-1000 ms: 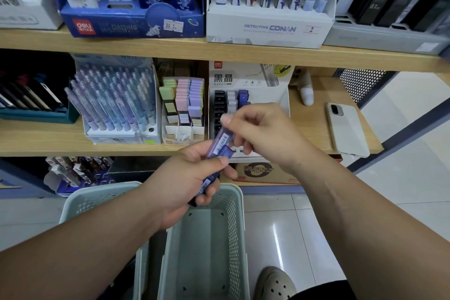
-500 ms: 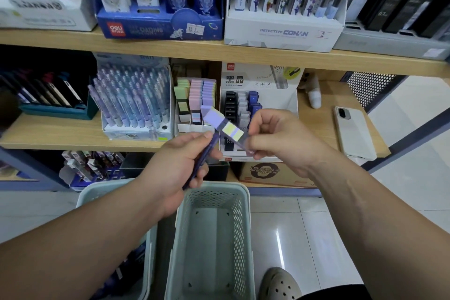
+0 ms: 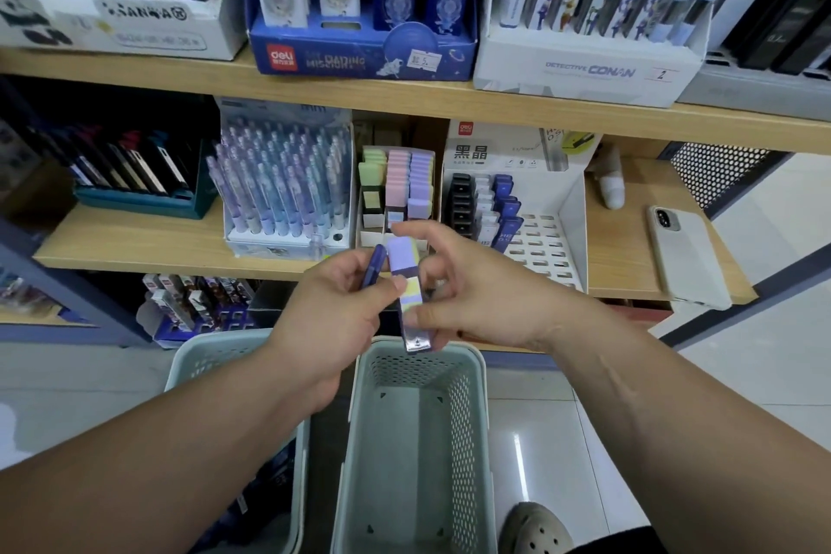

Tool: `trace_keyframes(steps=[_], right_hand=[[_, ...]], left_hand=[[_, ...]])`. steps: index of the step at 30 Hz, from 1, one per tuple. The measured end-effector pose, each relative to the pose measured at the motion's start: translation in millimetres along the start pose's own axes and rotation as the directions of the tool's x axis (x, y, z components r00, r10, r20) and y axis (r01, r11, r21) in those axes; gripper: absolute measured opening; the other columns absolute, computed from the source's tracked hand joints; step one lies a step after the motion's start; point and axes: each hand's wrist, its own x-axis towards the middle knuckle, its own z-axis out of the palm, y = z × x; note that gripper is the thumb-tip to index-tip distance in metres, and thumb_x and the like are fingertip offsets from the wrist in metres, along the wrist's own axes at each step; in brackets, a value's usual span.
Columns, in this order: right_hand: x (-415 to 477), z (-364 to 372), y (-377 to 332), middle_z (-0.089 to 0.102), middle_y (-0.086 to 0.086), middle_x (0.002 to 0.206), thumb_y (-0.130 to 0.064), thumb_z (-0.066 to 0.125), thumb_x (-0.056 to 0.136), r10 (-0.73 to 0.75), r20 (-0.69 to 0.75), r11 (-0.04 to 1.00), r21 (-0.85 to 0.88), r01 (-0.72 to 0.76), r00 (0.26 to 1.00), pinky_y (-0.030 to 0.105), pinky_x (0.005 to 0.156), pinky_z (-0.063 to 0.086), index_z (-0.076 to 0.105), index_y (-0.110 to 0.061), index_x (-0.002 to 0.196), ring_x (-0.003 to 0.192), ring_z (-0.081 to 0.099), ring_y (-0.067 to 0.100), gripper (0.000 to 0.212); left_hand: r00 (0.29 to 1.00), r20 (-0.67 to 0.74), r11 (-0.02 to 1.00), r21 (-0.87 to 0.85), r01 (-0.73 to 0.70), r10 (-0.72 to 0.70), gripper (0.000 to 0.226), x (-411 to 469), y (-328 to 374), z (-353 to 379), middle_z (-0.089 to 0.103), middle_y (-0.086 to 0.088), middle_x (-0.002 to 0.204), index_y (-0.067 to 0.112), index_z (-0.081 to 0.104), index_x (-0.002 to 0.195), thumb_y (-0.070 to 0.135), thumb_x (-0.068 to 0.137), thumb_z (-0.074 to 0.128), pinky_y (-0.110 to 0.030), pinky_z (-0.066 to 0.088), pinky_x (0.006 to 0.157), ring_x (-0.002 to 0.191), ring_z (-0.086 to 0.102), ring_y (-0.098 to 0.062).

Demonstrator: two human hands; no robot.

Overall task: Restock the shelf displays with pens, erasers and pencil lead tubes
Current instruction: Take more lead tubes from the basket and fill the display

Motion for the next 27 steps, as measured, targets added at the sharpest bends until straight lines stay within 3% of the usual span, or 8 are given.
trace_keyframes(steps=[4,6,9,11,15,18,22,27], right_hand=[[11,-5,-3,0.063,0.023,0.096,-0.007,0.069,0.093,-0.055,-0.263,0.998,-0.03,0.049,0.963,0.041,0.063,0.062,0.057,-0.02,0.121,0.069,0.07,0.027,0.032],[18,-13,-3,0.069,0.011,0.086,-0.014,0.068,0.094,-0.122,-0.454,0.986,-0.16,0.054,0.882,0.045,0.069,0.059,0.059,-0.022,0.11,0.071,0.069,0.022,0.019],[26,-22,-3,0.065,-0.009,0.079,-0.021,0.067,0.095,-0.248,-0.62,0.942,-0.334,0.037,0.745,0.03,0.068,0.048,0.056,-0.027,0.1,0.07,0.058,0.006,0.013],[34,-26,-2,0.06,-0.015,0.079,-0.021,0.067,0.094,-0.303,-0.639,0.913,-0.407,0.024,0.707,0.033,0.071,0.049,0.056,-0.028,0.099,0.074,0.057,0.008,0.014],[56,-27,9,0.062,-0.01,0.08,-0.02,0.069,0.09,-0.388,-0.604,0.84,-0.543,-0.003,0.696,0.042,0.074,0.052,0.059,-0.024,0.099,0.084,0.06,0.022,0.014],[68,-28,15,0.058,-0.014,0.081,-0.017,0.072,0.088,-0.43,-0.581,0.803,-0.596,-0.001,0.691,0.04,0.076,0.051,0.064,-0.02,0.098,0.091,0.058,0.021,0.013],[78,-33,21,0.069,-0.007,0.088,-0.015,0.076,0.082,-0.49,-0.583,0.745,-0.666,-0.036,0.648,0.036,0.079,0.047,0.07,-0.021,0.09,0.094,0.056,0.024,0.011],[85,-32,22,0.072,-0.011,0.084,-0.017,0.081,0.072,-0.478,-0.577,0.728,-0.682,-0.068,0.662,0.044,0.082,0.05,0.075,-0.027,0.081,0.092,0.06,0.025,0.014]], left_hand=[[0.999,-0.006,0.998,-0.032,0.051,-0.051,0.006,2,6,-7,0.065,0.005,0.068,0.017,0.071,0.096,0.013,0.092,0.069,-0.017,0.027,0.041,0.046,0.035,-0.01],[0.995,-0.009,0.994,-0.032,0.102,-0.103,0.013,5,6,-12,0.068,-0.001,0.079,0.018,0.071,0.102,0.027,0.094,0.066,-0.022,0.026,0.043,0.05,0.036,-0.012],[0.986,0.005,0.98,-0.106,0.166,-0.166,0.035,9,6,-21,0.069,-0.005,0.082,0.016,0.073,0.106,0.041,0.101,0.05,-0.025,0.026,0.047,0.05,0.039,-0.014],[0.983,0.007,0.976,-0.12,0.183,-0.183,0.04,10,7,-26,0.068,-0.006,0.081,0.015,0.074,0.105,0.042,0.102,0.046,-0.027,0.027,0.048,0.05,0.039,-0.014],[0.982,-0.003,0.978,-0.082,0.191,-0.191,0.038,12,8,-34,0.069,-0.005,0.08,0.017,0.075,0.103,0.041,0.102,0.046,-0.028,0.027,0.05,0.051,0.04,-0.013],[0.981,-0.001,0.979,-0.069,0.194,-0.194,0.037,14,6,-39,0.07,-0.006,0.082,0.017,0.075,0.104,0.04,0.102,0.046,-0.027,0.029,0.049,0.051,0.042,-0.013],[0.979,-0.012,0.976,-0.083,0.202,-0.204,0.035,19,5,-44,0.07,-0.008,0.083,0.017,0.076,0.103,0.038,0.101,0.048,-0.027,0.029,0.047,0.05,0.042,-0.013],[0.976,-0.009,0.974,-0.072,0.215,-0.216,0.034,21,6,-46,0.071,-0.006,0.082,0.019,0.076,0.102,0.038,0.101,0.048,-0.025,0.03,0.045,0.05,0.042,-0.013]])
